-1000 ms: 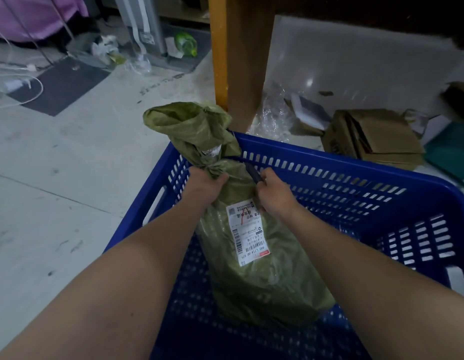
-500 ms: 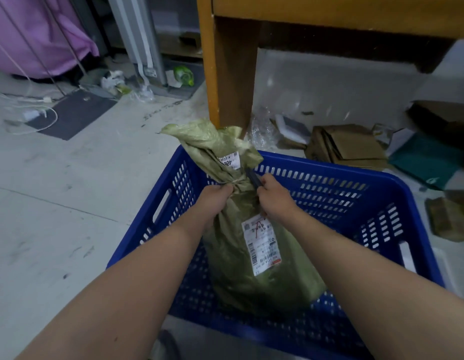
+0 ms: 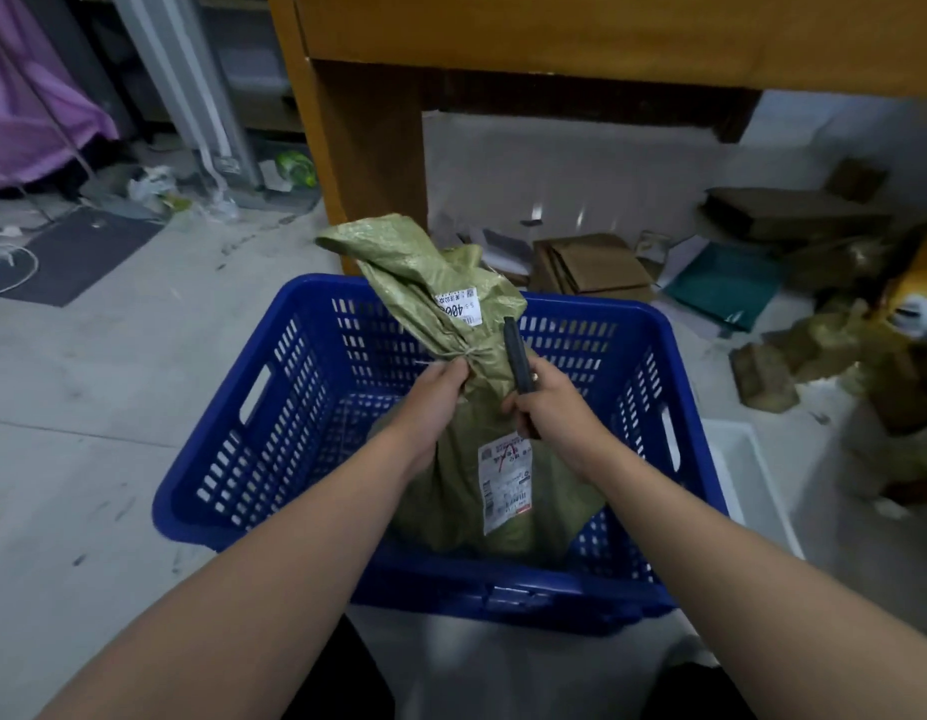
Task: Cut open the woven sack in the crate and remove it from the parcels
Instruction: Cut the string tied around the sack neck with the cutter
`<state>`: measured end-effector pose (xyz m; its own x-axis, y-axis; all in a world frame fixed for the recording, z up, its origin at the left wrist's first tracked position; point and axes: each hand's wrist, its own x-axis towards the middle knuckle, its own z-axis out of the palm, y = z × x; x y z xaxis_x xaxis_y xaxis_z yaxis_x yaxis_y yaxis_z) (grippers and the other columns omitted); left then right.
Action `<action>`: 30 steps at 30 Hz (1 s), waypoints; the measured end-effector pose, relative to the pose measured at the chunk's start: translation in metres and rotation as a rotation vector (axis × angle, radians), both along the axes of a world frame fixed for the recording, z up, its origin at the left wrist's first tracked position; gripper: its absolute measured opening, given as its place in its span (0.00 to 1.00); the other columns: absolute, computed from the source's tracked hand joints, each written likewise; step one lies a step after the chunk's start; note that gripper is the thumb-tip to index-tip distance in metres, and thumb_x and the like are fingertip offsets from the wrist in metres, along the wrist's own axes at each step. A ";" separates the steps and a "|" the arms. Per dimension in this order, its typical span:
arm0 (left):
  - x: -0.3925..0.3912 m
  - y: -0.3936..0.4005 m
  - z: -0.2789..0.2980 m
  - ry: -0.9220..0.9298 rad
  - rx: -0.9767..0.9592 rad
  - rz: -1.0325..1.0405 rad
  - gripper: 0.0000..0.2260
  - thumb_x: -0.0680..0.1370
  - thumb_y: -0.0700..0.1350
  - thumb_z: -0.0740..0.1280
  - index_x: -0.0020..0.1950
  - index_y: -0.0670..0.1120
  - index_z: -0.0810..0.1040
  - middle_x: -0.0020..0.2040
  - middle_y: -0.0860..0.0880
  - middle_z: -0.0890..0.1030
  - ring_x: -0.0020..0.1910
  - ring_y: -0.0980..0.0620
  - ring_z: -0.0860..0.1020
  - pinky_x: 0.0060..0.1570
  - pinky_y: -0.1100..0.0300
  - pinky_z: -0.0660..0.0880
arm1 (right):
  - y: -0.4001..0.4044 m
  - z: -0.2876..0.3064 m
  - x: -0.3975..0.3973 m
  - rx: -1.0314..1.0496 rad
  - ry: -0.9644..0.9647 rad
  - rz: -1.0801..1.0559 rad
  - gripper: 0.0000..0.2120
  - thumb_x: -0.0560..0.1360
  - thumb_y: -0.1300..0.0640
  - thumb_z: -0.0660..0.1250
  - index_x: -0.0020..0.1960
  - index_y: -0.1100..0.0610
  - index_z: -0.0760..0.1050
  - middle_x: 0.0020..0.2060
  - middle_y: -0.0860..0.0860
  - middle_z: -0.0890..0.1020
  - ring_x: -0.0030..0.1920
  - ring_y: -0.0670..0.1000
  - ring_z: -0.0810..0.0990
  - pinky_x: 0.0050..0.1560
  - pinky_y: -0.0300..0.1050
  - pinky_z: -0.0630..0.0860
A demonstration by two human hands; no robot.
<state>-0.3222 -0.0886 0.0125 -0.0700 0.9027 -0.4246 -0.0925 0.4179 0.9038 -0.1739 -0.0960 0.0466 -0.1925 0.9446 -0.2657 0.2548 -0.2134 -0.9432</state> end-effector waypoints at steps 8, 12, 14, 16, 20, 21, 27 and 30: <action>0.013 0.018 0.008 0.103 0.017 0.008 0.12 0.80 0.53 0.62 0.55 0.45 0.76 0.52 0.42 0.82 0.51 0.43 0.82 0.56 0.43 0.78 | 0.013 -0.004 0.013 0.027 -0.032 -0.027 0.10 0.81 0.66 0.56 0.49 0.53 0.71 0.34 0.52 0.77 0.28 0.45 0.71 0.27 0.36 0.69; 0.013 0.026 0.006 0.114 0.034 0.029 0.10 0.82 0.51 0.61 0.54 0.45 0.75 0.48 0.44 0.82 0.48 0.45 0.82 0.48 0.51 0.79 | 0.017 -0.004 0.010 0.023 -0.040 -0.070 0.10 0.81 0.62 0.57 0.42 0.53 0.69 0.30 0.52 0.75 0.24 0.45 0.69 0.26 0.38 0.66; 0.012 0.027 0.004 0.128 0.050 0.036 0.09 0.82 0.50 0.61 0.53 0.46 0.75 0.48 0.44 0.82 0.46 0.47 0.82 0.45 0.53 0.78 | 0.016 -0.007 0.009 -0.009 0.016 -0.091 0.09 0.81 0.60 0.57 0.42 0.54 0.69 0.29 0.53 0.74 0.23 0.47 0.68 0.24 0.39 0.64; 0.012 0.028 0.002 0.146 0.061 0.035 0.08 0.82 0.50 0.61 0.51 0.47 0.74 0.47 0.45 0.82 0.45 0.48 0.82 0.42 0.55 0.78 | 0.015 -0.008 0.009 -0.022 0.054 -0.094 0.07 0.81 0.58 0.58 0.45 0.53 0.71 0.27 0.53 0.73 0.22 0.48 0.67 0.23 0.39 0.63; 0.014 0.031 -0.001 0.187 0.079 0.041 0.06 0.82 0.49 0.62 0.48 0.48 0.74 0.48 0.43 0.81 0.48 0.45 0.80 0.50 0.47 0.77 | 0.024 -0.002 0.007 -0.053 0.066 -0.113 0.07 0.79 0.64 0.59 0.54 0.55 0.72 0.30 0.56 0.78 0.23 0.50 0.73 0.23 0.40 0.69; 0.015 0.032 0.000 0.203 0.083 0.042 0.06 0.82 0.49 0.62 0.48 0.48 0.74 0.49 0.42 0.81 0.48 0.44 0.80 0.53 0.46 0.77 | 0.027 -0.001 0.006 -0.054 0.059 -0.113 0.08 0.78 0.64 0.59 0.54 0.55 0.72 0.31 0.56 0.78 0.23 0.50 0.73 0.24 0.40 0.69; 0.021 0.035 -0.001 0.256 0.139 0.017 0.05 0.82 0.46 0.62 0.50 0.45 0.73 0.44 0.46 0.79 0.41 0.50 0.78 0.38 0.57 0.73 | 0.033 0.000 0.000 -0.125 -0.005 -0.075 0.10 0.82 0.56 0.56 0.44 0.57 0.71 0.22 0.51 0.71 0.18 0.47 0.65 0.19 0.36 0.60; 0.021 0.036 -0.003 0.277 0.156 0.021 0.04 0.82 0.45 0.62 0.47 0.47 0.72 0.43 0.47 0.78 0.42 0.49 0.77 0.42 0.55 0.73 | 0.032 0.002 -0.003 -0.197 0.021 -0.078 0.12 0.81 0.58 0.56 0.41 0.59 0.71 0.22 0.53 0.72 0.18 0.49 0.67 0.19 0.37 0.60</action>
